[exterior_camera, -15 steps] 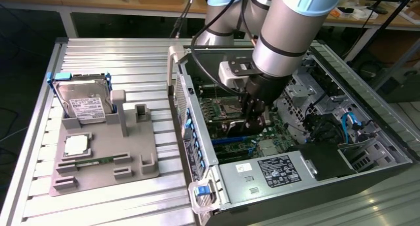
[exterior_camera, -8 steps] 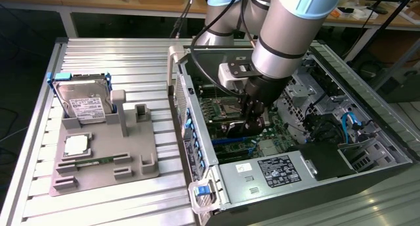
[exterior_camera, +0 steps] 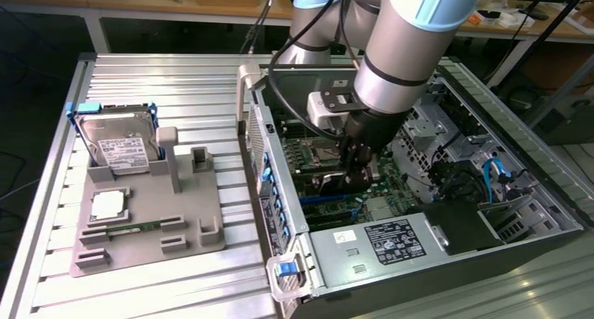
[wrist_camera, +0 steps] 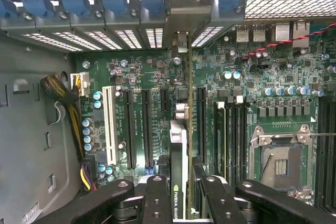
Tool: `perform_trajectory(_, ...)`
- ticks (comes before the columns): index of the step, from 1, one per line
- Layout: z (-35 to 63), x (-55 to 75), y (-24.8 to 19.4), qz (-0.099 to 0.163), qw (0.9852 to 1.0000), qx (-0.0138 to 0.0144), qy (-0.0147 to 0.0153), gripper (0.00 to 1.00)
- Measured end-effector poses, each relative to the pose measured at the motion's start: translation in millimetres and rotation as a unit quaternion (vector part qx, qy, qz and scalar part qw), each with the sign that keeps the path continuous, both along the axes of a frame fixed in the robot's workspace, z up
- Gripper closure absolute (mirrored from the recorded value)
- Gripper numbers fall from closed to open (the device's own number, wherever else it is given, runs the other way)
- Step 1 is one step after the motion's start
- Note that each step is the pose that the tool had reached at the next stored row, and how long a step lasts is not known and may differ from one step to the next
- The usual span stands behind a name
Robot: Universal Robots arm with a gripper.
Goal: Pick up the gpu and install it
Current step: 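Insert the gpu into the slot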
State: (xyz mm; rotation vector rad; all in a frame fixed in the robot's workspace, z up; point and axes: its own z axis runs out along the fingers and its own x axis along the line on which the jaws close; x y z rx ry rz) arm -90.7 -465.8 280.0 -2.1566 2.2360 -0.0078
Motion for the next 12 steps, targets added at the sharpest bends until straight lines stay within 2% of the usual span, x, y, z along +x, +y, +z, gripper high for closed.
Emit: perform_trajectory(12,-6.1,-1.8,0.0,-0.001,1.0,0.0,0.0,0.73)
